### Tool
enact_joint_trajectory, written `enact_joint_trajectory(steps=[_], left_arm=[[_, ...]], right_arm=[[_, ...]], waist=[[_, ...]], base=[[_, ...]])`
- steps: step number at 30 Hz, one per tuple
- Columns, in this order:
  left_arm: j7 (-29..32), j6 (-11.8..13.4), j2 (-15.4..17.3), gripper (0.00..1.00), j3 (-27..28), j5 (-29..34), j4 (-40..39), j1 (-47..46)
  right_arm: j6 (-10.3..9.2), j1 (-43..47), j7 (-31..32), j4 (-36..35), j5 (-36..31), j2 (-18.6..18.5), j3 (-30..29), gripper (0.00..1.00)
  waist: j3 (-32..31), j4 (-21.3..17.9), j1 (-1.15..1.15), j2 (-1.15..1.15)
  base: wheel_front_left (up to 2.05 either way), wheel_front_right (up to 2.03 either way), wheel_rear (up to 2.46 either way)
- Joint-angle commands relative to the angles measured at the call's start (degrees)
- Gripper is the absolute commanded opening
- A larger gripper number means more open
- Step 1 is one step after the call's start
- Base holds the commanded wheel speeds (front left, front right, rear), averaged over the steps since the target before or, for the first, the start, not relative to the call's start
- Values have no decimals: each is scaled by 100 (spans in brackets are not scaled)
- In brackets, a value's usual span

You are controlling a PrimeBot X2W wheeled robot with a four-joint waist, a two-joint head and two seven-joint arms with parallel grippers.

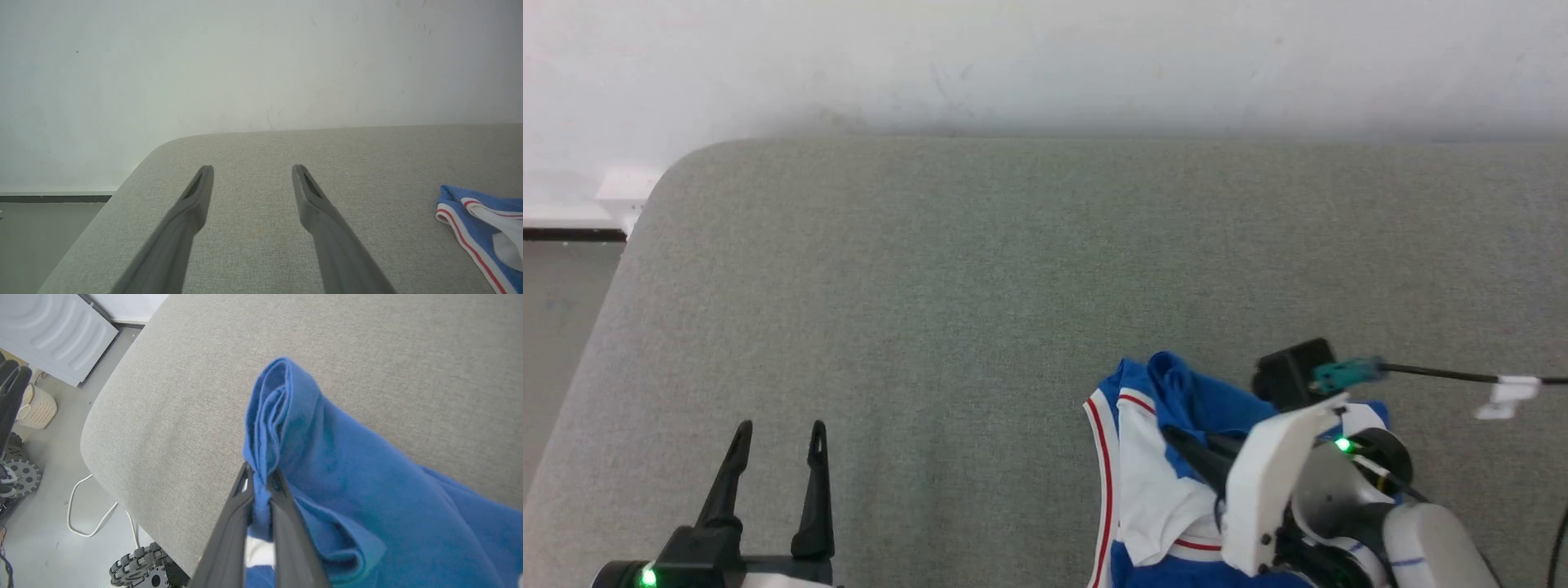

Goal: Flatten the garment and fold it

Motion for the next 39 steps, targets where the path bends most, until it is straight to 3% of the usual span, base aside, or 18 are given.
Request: enact_joint_trajectory(steps=[1,17,18,19,20,24,28,39], left_arm=[[-27,-35,-52,100,-16,-35,26,-120],[-28,-368,-419,100,-192,11,430,-644],[-28,-384,-439,100,-192,16,452,-651],[-28,-397,-458,100,-187,21,471,-652],[-28,-405,-473,100,-175,25,486,-644],[-28,-426,-499,100,-93,29,518,-542],[-28,-427,-481,100,-5,50,487,-445],[-28,-399,-366,100,113,145,262,-252]], right_arm=[[-3,-156,-28,129,-76,24,123,0],[-3,-1151,90,2474,-1073,34,650,0],[-3,-1175,90,2546,-1067,34,681,15],[-3,-1195,82,2581,-1024,34,723,37],[-3,-1215,55,2582,-950,34,760,100],[-3,-1302,-73,2374,-647,34,860,100],[-3,-1206,-211,1826,-367,34,569,100],[-3,328,-999,-275,-968,-19,-1821,100]], waist=[[104,93,0,0],[333,482,0,0],[326,494,0,0],[314,501,0,0],[302,497,0,0],[227,386,0,0],[139,198,0,0],[137,-221,0,0]], base=[[0,0,0],[0,0,0],[0,0,0],[0,0,0],[0,0,0],[0,0,0],[0,0,0],[0,0,0]])
